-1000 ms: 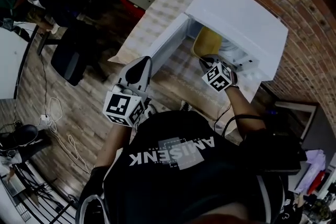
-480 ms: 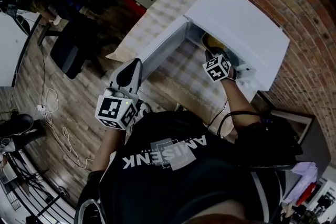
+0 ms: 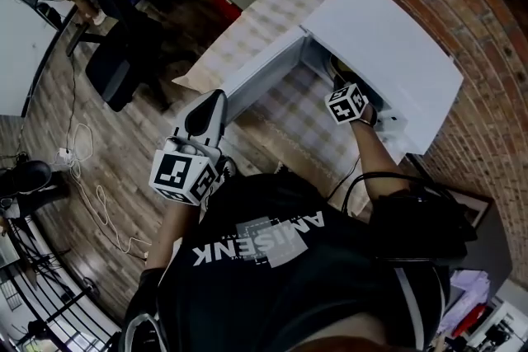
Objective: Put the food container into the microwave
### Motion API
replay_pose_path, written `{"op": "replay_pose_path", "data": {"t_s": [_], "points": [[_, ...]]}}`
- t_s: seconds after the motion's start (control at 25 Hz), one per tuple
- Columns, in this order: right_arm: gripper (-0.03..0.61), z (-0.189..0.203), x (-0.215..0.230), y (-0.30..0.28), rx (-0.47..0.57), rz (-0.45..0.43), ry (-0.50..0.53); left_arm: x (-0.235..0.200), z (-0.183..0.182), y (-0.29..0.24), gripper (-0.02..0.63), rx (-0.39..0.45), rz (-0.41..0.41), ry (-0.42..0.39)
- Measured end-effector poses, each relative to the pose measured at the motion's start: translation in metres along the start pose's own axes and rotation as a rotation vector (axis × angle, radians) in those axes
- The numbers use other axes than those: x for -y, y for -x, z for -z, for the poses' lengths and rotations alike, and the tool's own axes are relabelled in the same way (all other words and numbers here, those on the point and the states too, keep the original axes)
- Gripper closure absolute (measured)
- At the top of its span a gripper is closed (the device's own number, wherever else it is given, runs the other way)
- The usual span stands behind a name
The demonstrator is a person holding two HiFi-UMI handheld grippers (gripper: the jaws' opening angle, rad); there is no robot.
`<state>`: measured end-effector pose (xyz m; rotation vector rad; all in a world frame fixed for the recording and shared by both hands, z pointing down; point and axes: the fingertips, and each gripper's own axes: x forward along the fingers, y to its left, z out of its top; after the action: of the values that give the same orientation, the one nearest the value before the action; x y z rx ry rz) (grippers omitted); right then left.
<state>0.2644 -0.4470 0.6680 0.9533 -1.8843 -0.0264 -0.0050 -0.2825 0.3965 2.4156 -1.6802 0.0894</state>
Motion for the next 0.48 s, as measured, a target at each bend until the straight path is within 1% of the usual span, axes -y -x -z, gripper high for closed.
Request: {"op": "replay_pose_path", "data": {"t_s": [0.28,0.48], "points": [[0.529,0.003,0.010,-0.006,-0.032,0.053,0.018,-0.002,0.001,0.007,0.603,0.004,-0.022,0.003],[0.522,0.004,0.011,-0.006,-0.026,0.093,0.016,-0.004,0.002,0.014,0.601,-0.002,-0.017,0.000]]}}
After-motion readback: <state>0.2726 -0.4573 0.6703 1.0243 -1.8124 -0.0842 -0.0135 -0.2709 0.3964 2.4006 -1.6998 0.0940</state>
